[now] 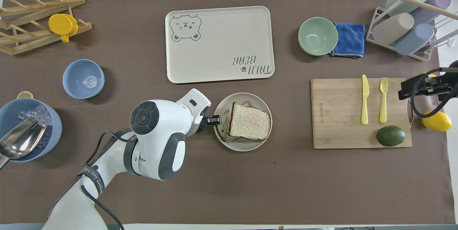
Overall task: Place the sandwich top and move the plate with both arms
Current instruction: 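Grasp the rim of the plate nearest the left gripper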
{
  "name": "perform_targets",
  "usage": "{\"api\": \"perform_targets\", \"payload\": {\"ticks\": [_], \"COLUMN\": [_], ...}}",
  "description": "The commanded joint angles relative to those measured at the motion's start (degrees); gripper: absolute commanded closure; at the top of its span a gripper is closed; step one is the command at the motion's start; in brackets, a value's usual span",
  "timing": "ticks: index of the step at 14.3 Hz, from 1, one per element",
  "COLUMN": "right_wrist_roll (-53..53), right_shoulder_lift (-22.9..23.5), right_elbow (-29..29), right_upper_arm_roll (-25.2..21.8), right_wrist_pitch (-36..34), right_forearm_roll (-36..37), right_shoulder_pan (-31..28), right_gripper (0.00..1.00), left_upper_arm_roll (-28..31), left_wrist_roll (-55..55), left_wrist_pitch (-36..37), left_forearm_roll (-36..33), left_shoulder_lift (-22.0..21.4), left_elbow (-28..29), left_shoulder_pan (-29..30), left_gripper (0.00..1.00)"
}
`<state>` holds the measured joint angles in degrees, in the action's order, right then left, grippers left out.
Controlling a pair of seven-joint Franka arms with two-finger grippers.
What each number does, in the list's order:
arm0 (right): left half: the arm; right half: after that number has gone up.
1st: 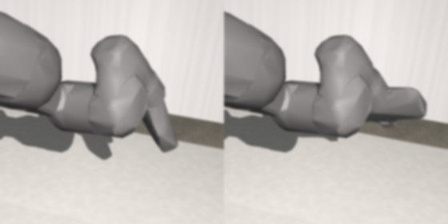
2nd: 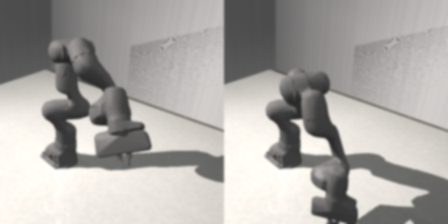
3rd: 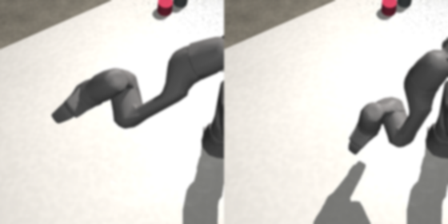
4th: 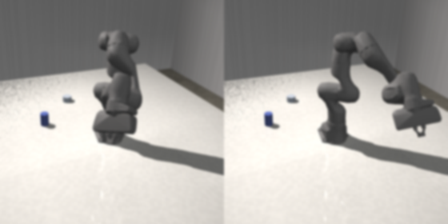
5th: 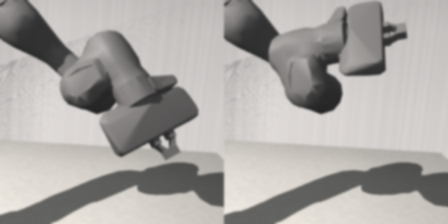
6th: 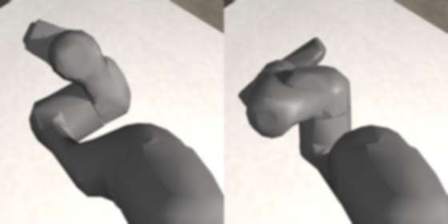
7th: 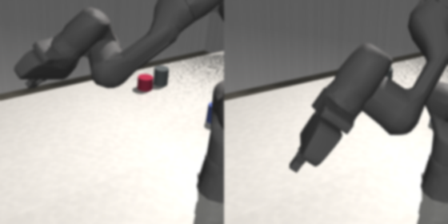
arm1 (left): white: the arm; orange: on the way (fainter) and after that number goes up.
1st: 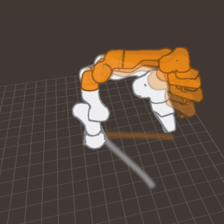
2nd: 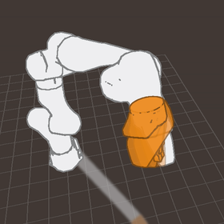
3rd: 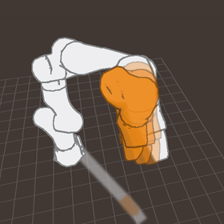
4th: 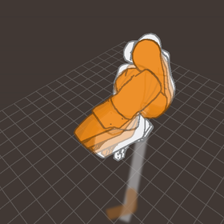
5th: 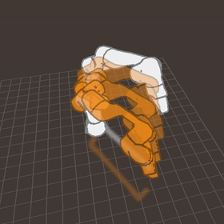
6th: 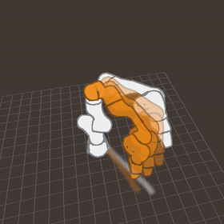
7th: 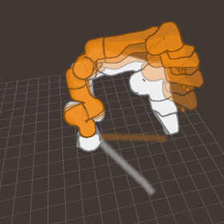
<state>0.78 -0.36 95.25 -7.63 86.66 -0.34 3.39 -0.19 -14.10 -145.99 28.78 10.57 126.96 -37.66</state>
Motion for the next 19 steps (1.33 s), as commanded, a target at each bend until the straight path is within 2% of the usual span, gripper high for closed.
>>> {"api": "perform_targets", "payload": {"ticks": [1,18,19], "right_wrist_roll": [0.89,6.07,6.07], "right_shoulder_lift": [-0.79,-0.79,-0.79], "right_elbow": [0.73,0.81,0.99], "right_upper_arm_roll": [-0.01,1.48,1.48], "right_wrist_pitch": [-0.17,1.05,1.06], "right_forearm_roll": [-0.36,2.19,2.19], "right_shoulder_pan": [-0.49,0.65,0.65], "right_gripper": [0.0,0.0,0.0], "left_upper_arm_roll": [0.8,0.89,0.8], "left_wrist_roll": [0.03,-1.28,-1.29], "left_wrist_pitch": [-1.57,-4.38,-4.39], "left_forearm_roll": [1.54,1.72,1.72], "left_shoulder_lift": [0.42,2.35,2.44], "left_elbow": [0.04,0.21,0.13], "left_shoulder_pan": [-1.1,-3.3,-3.21], "left_gripper": [0.5,0.53,0.64]}}
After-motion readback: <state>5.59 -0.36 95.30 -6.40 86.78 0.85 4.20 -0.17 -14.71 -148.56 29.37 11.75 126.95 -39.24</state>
